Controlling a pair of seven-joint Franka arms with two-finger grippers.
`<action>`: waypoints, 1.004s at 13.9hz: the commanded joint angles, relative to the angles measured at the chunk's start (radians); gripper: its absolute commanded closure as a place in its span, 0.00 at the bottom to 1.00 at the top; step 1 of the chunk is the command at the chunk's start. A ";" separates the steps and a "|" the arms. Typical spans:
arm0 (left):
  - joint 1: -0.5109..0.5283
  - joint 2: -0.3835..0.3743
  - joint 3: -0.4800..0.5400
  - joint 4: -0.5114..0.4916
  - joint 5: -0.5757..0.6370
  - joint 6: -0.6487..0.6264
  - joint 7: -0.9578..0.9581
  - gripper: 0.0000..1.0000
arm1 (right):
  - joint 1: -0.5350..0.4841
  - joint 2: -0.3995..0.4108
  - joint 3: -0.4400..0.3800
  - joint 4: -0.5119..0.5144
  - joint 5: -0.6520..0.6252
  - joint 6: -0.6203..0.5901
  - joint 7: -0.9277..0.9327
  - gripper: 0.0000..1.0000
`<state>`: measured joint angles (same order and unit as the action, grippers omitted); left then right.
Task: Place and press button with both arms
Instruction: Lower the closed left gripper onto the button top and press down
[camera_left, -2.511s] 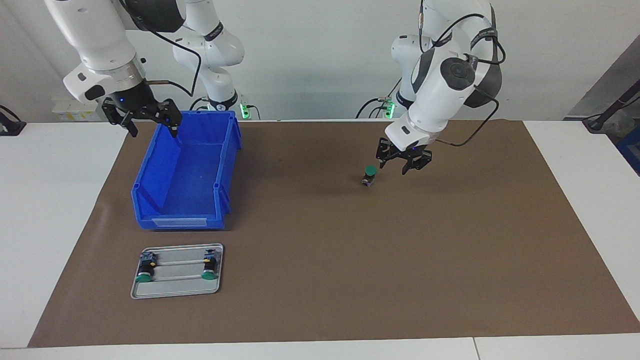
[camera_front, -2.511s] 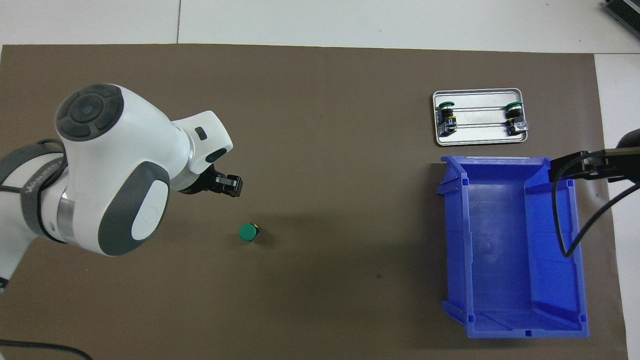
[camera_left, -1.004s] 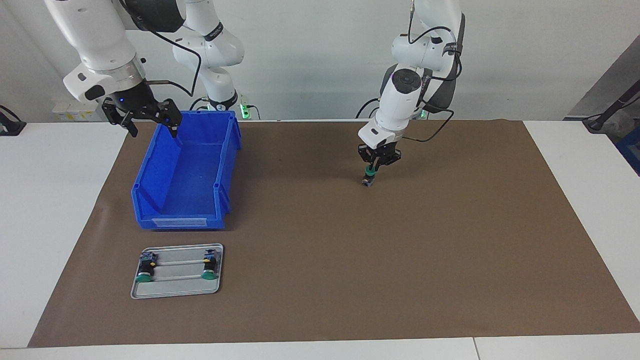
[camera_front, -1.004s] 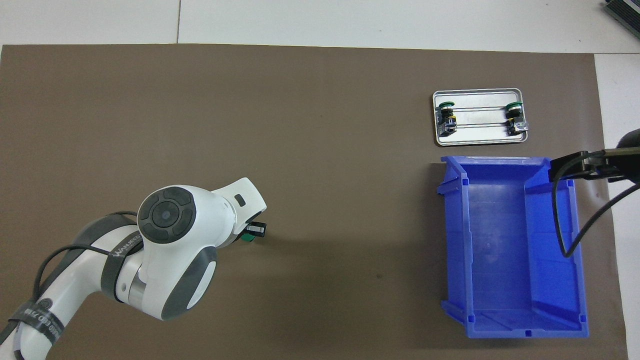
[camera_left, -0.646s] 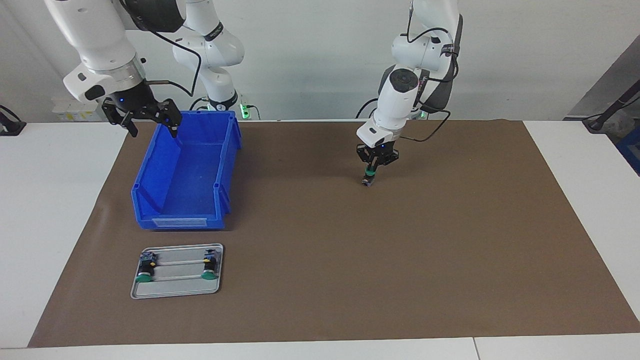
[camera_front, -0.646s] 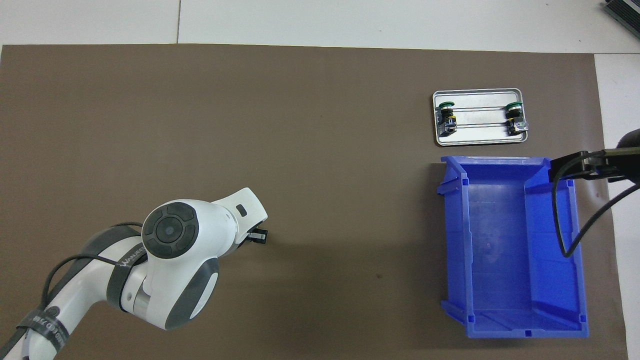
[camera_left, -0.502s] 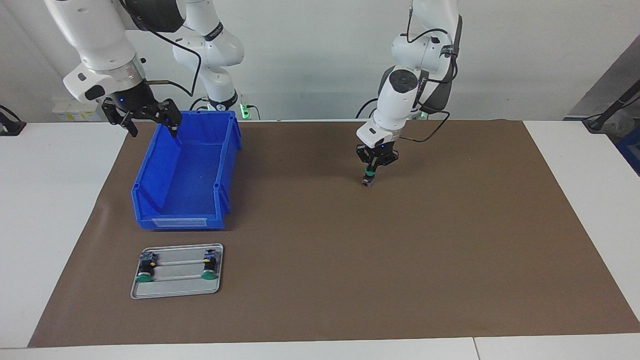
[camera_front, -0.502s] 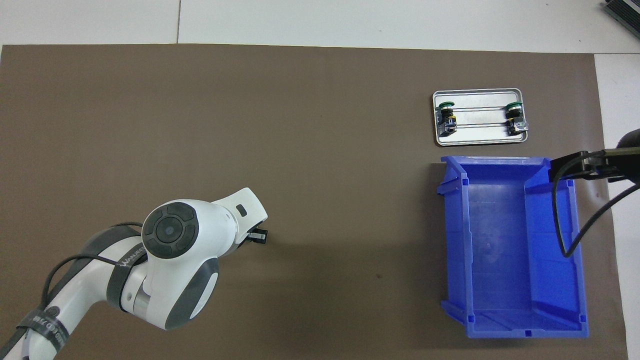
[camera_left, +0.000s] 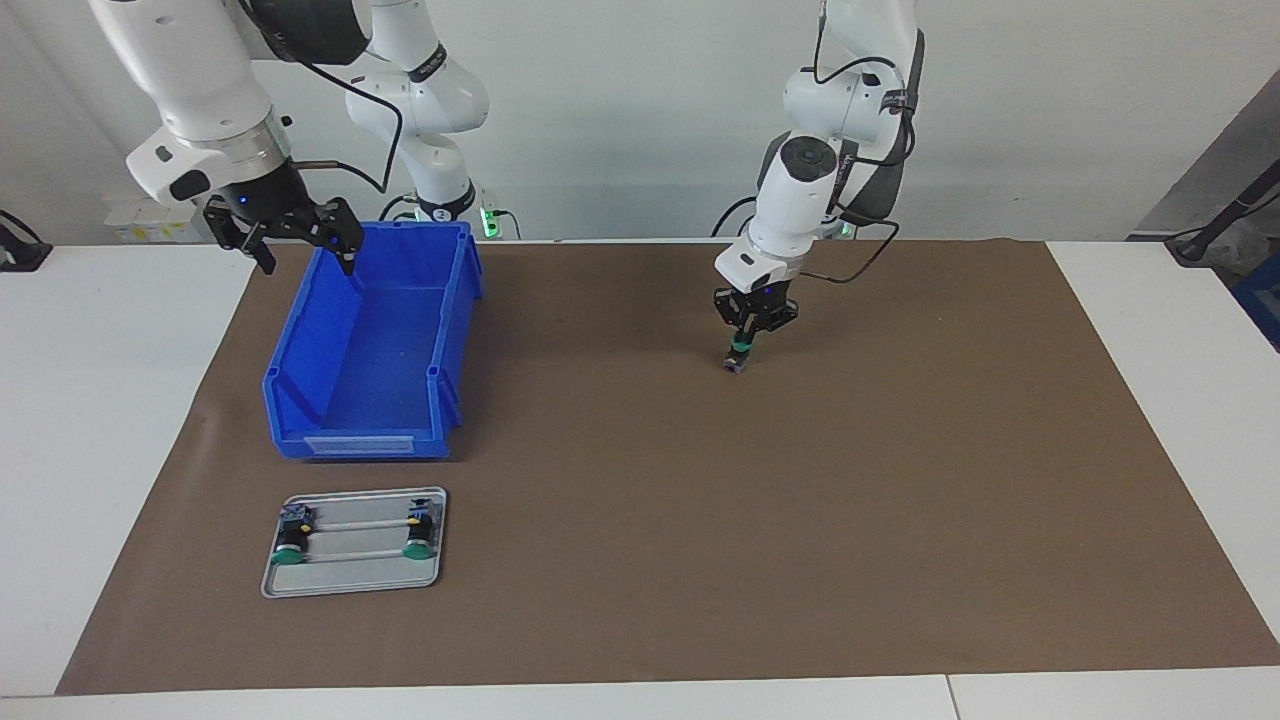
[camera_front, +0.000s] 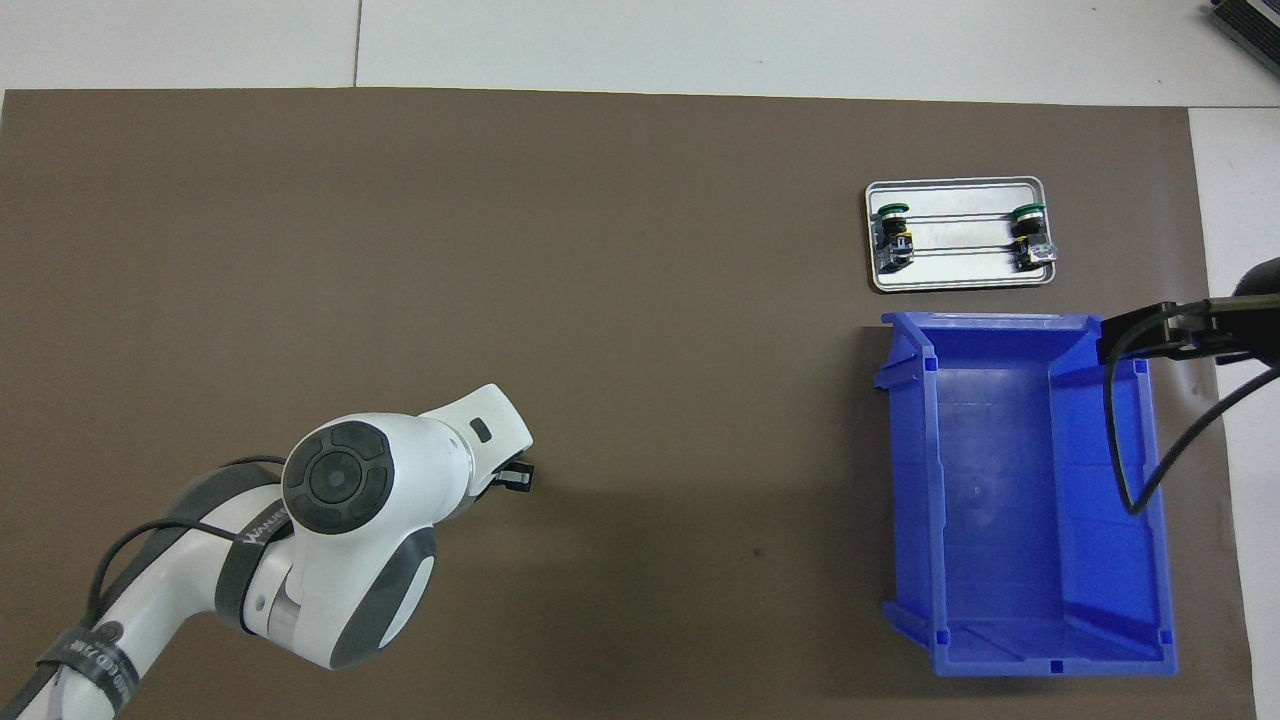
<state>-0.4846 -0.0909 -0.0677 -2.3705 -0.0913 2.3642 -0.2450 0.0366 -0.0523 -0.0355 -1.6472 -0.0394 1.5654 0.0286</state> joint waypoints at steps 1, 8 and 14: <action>-0.022 -0.009 0.012 -0.081 0.022 0.082 -0.023 0.82 | -0.007 -0.017 0.009 -0.011 0.012 -0.010 0.011 0.00; -0.026 0.017 0.014 -0.053 0.021 0.081 -0.020 0.79 | -0.007 -0.017 0.009 -0.013 0.012 -0.010 0.011 0.00; 0.046 0.071 0.019 0.193 0.025 -0.198 -0.007 0.74 | -0.007 -0.017 0.009 -0.013 0.013 -0.010 0.011 0.00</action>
<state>-0.4771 -0.0723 -0.0534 -2.2943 -0.0894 2.2702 -0.2455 0.0366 -0.0523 -0.0355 -1.6472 -0.0394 1.5654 0.0285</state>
